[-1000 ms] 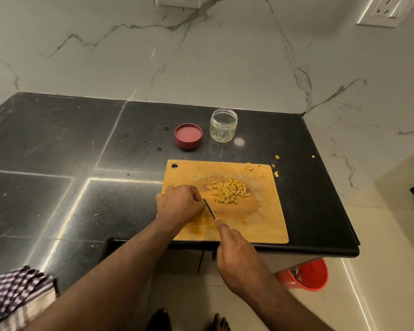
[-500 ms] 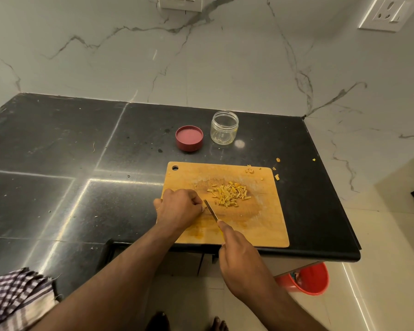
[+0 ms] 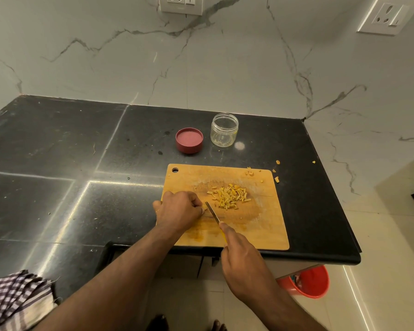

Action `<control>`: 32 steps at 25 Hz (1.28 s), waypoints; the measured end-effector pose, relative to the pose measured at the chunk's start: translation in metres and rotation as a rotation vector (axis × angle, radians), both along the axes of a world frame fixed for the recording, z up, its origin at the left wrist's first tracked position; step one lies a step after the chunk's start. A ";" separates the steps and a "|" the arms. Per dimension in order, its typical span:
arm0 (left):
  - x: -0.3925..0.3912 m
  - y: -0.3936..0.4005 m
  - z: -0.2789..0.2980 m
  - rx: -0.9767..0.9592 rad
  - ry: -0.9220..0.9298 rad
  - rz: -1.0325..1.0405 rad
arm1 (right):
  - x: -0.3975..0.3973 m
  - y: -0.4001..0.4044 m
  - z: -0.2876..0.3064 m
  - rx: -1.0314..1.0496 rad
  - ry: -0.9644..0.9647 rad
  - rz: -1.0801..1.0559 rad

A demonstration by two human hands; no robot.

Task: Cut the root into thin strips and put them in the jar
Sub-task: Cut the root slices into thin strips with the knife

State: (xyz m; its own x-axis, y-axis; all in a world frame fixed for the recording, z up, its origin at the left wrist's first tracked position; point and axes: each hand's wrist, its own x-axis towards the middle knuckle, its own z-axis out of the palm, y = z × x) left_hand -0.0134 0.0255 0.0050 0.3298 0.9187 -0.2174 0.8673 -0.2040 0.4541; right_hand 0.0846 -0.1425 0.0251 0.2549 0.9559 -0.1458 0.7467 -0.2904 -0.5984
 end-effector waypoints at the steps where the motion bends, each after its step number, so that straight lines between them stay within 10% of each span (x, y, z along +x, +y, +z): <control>1: 0.000 0.000 0.000 0.000 0.001 0.001 | -0.001 0.001 0.000 -0.002 0.003 0.003; 32: -0.002 0.000 -0.003 0.021 -0.017 0.014 | -0.006 0.011 0.002 -0.081 -0.025 0.024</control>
State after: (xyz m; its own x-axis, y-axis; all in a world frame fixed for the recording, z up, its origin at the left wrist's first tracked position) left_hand -0.0153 0.0251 0.0017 0.3208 0.9273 -0.1927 0.8623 -0.2018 0.4644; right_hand 0.0782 -0.1320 0.0266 0.2368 0.9472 -0.2164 0.7684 -0.3189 -0.5549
